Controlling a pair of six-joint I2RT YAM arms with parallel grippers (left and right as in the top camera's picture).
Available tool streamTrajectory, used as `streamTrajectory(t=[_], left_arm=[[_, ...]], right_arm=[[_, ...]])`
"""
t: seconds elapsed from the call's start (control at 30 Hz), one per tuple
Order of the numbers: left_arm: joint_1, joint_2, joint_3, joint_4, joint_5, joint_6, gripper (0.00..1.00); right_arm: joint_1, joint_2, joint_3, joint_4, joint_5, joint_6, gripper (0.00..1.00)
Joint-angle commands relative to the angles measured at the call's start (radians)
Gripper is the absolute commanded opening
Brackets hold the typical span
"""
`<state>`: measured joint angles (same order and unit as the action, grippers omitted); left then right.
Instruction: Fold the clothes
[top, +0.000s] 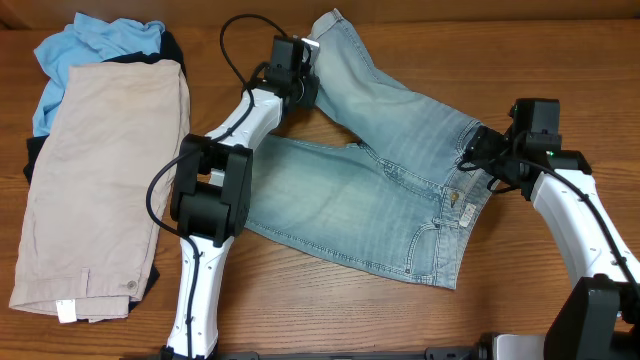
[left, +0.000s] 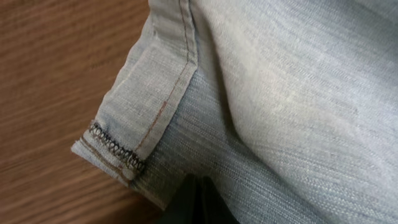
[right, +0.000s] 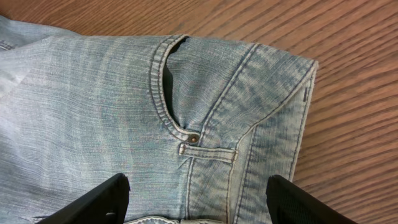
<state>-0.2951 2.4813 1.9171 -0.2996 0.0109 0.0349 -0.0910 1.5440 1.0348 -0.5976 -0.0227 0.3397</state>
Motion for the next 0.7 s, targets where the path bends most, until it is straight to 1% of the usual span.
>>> streamTrajectory(t=[0.0,0.13,0.23,0.37,0.57,0.67], left_arm=[[-0.005,0.004,-0.006,-0.085,-0.075,-0.036,0.06],[0.004,0.004,-0.005,-0.209,-0.129,-0.055,0.05],[0.023,0.004,-0.004,-0.315,-0.134,-0.091,0.04],[0.062,0.004,0.035,-0.507,-0.133,-0.154,0.04],[0.123,0.004,0.194,-0.834,-0.140,-0.171,0.04],[0.151,0.004,0.266,-0.963,-0.142,-0.171,0.04]], right_arm=[[0.000,0.005,0.014,-0.002,-0.005,0.000,0.74],[0.000,0.005,0.014,-0.018,-0.005,0.000,0.74],[0.000,0.005,0.014,-0.042,-0.005,0.000,0.75],[0.000,0.005,0.014,-0.084,-0.005,0.000,0.75],[0.000,0.005,0.014,-0.176,-0.005,0.000,0.78],[0.000,0.005,0.014,-0.220,-0.006,0.001,0.79]])
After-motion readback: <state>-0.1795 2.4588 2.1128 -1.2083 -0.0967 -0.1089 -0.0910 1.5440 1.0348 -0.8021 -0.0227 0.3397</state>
